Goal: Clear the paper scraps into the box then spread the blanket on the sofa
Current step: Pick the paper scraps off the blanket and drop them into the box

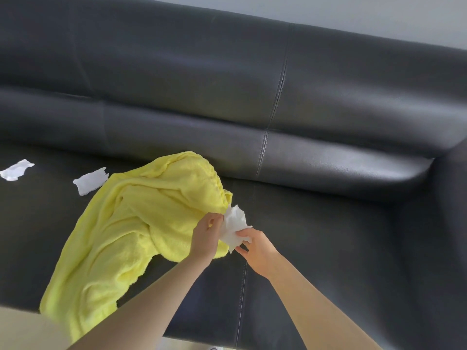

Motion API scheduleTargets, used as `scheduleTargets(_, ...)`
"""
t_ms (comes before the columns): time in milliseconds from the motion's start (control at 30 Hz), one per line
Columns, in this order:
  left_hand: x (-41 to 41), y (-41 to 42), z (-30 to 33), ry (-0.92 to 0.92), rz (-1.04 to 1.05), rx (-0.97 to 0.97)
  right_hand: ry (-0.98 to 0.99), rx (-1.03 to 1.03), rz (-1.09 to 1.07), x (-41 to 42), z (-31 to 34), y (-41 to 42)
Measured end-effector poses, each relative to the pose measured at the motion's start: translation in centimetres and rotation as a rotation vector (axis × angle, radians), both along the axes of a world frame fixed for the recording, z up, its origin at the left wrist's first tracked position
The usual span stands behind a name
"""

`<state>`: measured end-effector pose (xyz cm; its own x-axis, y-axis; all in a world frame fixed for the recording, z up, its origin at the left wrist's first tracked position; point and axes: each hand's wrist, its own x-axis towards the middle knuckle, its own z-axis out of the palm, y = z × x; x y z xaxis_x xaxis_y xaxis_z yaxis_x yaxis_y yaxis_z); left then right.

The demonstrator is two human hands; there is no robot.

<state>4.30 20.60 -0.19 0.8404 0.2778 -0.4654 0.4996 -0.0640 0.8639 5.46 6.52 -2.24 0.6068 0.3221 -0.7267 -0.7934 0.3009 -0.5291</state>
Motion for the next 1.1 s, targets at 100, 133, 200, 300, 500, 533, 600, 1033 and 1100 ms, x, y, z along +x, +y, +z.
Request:
scheduleTargets(100,-0.4,-0.2,-0.1,0.032,-0.034,-0.066,-0.040,0.028,0.062,-0.3,-0.2,-0.2)
scheduleTargets(133,-0.5,-0.2,-0.3,0.033,-0.050,-0.052,-0.068,0.000,0.071,-0.4,-0.3,-0.2)
scheduleTargets(200,-0.8,0.1,-0.4,0.036,-0.085,0.002,-0.099,-0.124,0.047,-0.7,-0.6,-0.1)
scheduleTargets(300,-1.2,1.1,-0.7,0.060,-0.093,0.040,-0.089,-0.262,0.026,-0.7,-0.5,0.2)
scheduleTargets(500,-2.4,3.1,-0.3,0.095,-0.112,0.005,-0.112,-0.260,0.208,-0.5,0.2,1.7)
scheduleTargets(533,-2.6,3.6,-0.2,0.100,-0.119,0.010,-0.141,-0.267,0.273,-0.5,0.5,2.4)
scheduleTargets(600,-3.0,4.6,-0.1,0.102,-0.124,0.040,-0.167,-0.308,0.338,-0.4,1.0,3.7)
scheduleTargets(1033,-5.3,14.1,1.5,0.063,0.112,0.115,-0.184,-0.460,0.334,0.5,2.2,14.4)
scheduleTargets(1100,-5.9,15.9,1.4,0.070,0.171,0.125,-0.181,-0.466,0.352,0.5,2.6,16.0)
